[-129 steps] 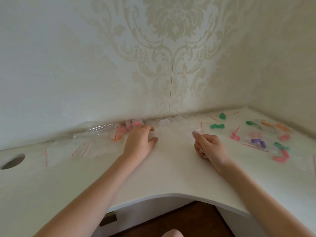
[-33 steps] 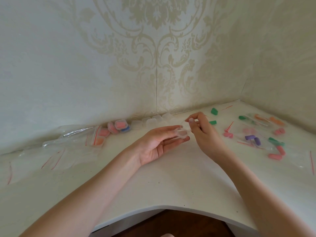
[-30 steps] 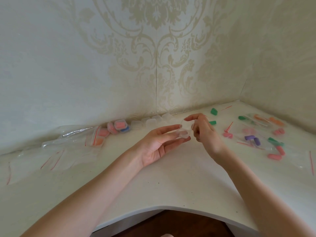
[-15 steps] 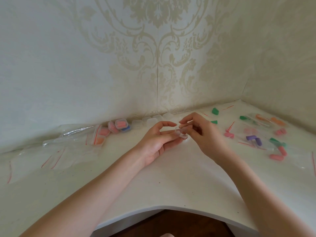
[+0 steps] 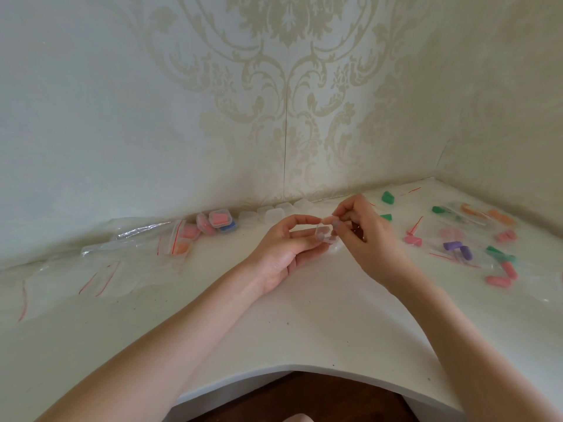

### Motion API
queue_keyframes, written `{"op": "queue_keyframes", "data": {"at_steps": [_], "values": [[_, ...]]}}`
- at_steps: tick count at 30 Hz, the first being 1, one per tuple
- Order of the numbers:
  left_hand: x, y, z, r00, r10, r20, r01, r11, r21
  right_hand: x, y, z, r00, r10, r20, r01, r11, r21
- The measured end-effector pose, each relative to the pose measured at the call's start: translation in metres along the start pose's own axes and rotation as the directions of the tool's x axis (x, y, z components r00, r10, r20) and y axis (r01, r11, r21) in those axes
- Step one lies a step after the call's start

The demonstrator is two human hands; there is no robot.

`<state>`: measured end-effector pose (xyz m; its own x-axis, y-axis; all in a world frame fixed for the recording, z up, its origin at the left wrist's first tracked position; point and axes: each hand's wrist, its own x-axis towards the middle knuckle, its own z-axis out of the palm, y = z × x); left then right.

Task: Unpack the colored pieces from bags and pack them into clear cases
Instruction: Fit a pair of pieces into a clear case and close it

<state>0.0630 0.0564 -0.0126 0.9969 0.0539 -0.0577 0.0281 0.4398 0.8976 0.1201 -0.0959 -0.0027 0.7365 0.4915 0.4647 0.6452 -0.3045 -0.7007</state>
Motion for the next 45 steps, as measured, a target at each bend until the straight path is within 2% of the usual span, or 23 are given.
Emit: {"op": "queue_keyframes", "data": {"at_steps": [8, 12, 16, 20, 24, 26, 30, 36, 39, 42, 45], "values": [[0.0005, 0.0001, -0.0004, 1.000, -0.003, -0.005, 0.003, 1.000, 0.030, 0.0028, 0.0000, -0.0038, 0.999, -0.028, -0.016, 0.026, 0.995, -0.097], [0.0018, 0.0023, 0.0012, 0.999, -0.035, -0.024, 0.036, 0.998, 0.057, 0.0025, -0.0010, -0.0024, 1.000, 0.007, -0.028, -0.008, 1.000, -0.021], [0.0017, 0.0012, 0.0006, 0.999, -0.006, -0.033, 0.009, 0.997, 0.072, 0.0022, -0.0021, 0.0024, 0.999, -0.021, -0.037, 0.020, 0.999, -0.027], [0.0001, 0.0009, 0.0014, 0.999, 0.018, -0.036, -0.015, 0.997, 0.077, 0.0023, -0.0037, 0.0030, 0.999, 0.007, -0.040, -0.006, 1.000, 0.026], [0.0022, 0.0012, 0.0037, 0.993, 0.006, -0.118, 0.000, 0.999, 0.050, 0.0026, -0.0062, -0.0005, 0.987, 0.112, -0.119, -0.083, 0.971, 0.226], [0.0031, 0.0012, 0.0035, 0.990, 0.006, -0.144, -0.002, 1.000, 0.028, 0.0031, -0.0053, -0.0017, 0.984, 0.133, -0.121, -0.099, 0.962, 0.254], [0.0041, -0.0002, 0.0030, 0.989, 0.019, -0.145, -0.010, 0.998, 0.061, 0.0030, -0.0038, 0.0000, 0.986, 0.154, -0.065, -0.139, 0.970, 0.198], [0.0034, -0.0009, 0.0038, 0.992, 0.025, -0.122, -0.013, 0.995, 0.101, 0.0035, -0.0014, 0.0033, 0.986, 0.111, -0.124, -0.105, 0.993, 0.056], [0.0033, -0.0014, 0.0037, 0.989, 0.020, -0.145, -0.008, 0.997, 0.081, 0.0039, -0.0010, 0.0045, 0.987, 0.120, -0.108, -0.120, 0.993, 0.006], [0.0042, -0.0021, 0.0034, 0.987, 0.005, -0.160, 0.003, 0.999, 0.048, 0.0037, 0.0000, 0.0034, 0.983, 0.145, -0.113, -0.142, 0.989, 0.034], [0.0053, -0.0033, 0.0026, 0.986, 0.000, -0.165, 0.010, 0.998, 0.059, 0.0037, -0.0008, 0.0029, 0.982, 0.175, -0.069, -0.164, 0.977, 0.134]]}}
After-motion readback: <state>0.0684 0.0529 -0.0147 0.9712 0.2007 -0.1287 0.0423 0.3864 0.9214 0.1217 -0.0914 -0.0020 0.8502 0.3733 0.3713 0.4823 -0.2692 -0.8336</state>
